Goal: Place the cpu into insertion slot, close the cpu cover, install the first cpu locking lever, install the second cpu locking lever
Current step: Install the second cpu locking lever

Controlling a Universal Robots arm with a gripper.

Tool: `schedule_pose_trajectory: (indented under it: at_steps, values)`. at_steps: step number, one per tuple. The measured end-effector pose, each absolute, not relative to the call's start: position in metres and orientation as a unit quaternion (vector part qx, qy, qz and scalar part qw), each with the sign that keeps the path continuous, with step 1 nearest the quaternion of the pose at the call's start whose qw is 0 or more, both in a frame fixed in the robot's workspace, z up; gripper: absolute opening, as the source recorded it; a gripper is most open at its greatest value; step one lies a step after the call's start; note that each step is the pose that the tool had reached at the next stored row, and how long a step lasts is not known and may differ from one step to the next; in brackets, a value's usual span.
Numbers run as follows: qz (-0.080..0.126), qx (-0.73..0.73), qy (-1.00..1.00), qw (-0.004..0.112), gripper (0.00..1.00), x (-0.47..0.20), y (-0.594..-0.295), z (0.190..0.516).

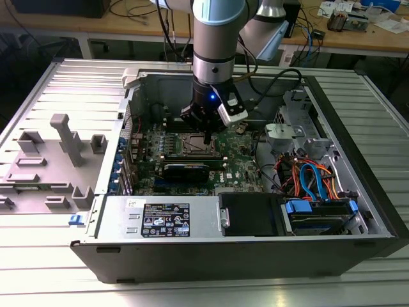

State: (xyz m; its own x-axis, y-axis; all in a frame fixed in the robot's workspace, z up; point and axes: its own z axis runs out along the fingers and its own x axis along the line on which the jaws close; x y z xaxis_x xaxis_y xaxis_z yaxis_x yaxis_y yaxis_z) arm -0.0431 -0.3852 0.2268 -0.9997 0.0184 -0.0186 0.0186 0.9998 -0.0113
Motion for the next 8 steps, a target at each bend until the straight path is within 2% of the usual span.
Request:
schedule_pose_trajectory:
  at_steps: [8]
  values:
    - [-0.006, 0.008, 1.000, 0.009, 0.11, -0.0432, -0.3862, 0.2337]
